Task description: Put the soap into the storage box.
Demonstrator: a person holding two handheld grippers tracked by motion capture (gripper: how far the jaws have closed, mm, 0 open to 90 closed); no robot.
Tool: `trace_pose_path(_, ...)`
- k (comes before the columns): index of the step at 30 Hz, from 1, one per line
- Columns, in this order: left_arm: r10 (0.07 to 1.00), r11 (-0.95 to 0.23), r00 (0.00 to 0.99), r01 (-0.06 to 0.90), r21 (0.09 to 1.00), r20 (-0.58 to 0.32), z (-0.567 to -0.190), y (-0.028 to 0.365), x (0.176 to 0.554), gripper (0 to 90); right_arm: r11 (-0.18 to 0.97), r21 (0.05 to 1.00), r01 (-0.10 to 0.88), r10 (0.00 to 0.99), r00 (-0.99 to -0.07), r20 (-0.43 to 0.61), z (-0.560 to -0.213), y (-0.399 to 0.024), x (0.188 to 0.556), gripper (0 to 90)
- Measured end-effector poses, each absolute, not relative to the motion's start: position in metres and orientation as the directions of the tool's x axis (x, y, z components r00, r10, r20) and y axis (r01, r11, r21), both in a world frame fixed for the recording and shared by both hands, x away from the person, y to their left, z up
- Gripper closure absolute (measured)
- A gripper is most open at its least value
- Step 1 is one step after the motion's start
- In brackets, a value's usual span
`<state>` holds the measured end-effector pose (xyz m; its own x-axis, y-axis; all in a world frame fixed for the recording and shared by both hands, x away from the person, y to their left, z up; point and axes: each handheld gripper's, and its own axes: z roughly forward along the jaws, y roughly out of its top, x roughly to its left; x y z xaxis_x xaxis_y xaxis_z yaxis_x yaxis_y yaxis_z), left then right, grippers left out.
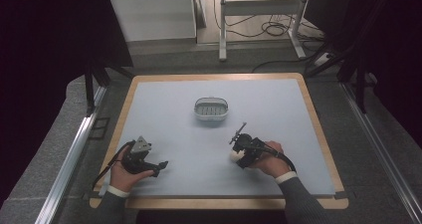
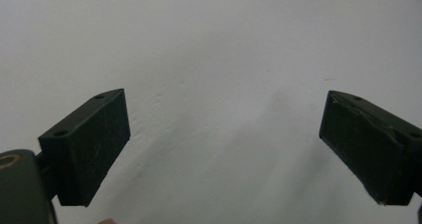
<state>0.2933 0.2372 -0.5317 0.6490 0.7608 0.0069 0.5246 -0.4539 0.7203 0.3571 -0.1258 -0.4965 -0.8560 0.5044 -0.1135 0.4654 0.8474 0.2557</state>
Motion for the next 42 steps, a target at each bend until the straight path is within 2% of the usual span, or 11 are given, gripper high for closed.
trace_pose_path(15, 0.762, -0.453, 0.647, 0.525, 0.72, 0.008, -0.532, 0.237, 0.293, 6.3, 0.838, 0.291, 0.462, 0.509, -0.854, -0.111, -0.486, -0.132, 0.361, 49.1)
trace_pose_path(26, 0.763, -0.453, 0.647, 0.525, 0.721, 0.008, -0.531, 0.238, 0.293, 6.3, 0.845, 0.259, 0.467, 0.504, -0.858, -0.098, -0.494, -0.129, 0.365, 48.9)
trace_pose_path(32, 0.764, -0.451, 0.645, 0.524, 0.722, 0.008, -0.531, 0.238, 0.293, 6.2, 0.838, 0.256, 0.482, 0.521, -0.847, -0.108, -0.497, -0.129, 0.366, 42.4)
trace_pose_path(35, 0.763, -0.453, 0.647, 0.525, 0.721, 0.008, -0.531, 0.237, 0.293, 6.3, 0.84, 0.248, 0.482, 0.515, -0.853, -0.087, -0.497, -0.129, 0.366, 48.4)
trace_pose_path(42, 0.765, -0.449, 0.644, 0.524, 0.724, 0.008, -0.531, 0.238, 0.293, 6.3, 0.843, 0.224, 0.489, 0.516, -0.853, -0.082, -0.496, -0.127, 0.368, 49.5)
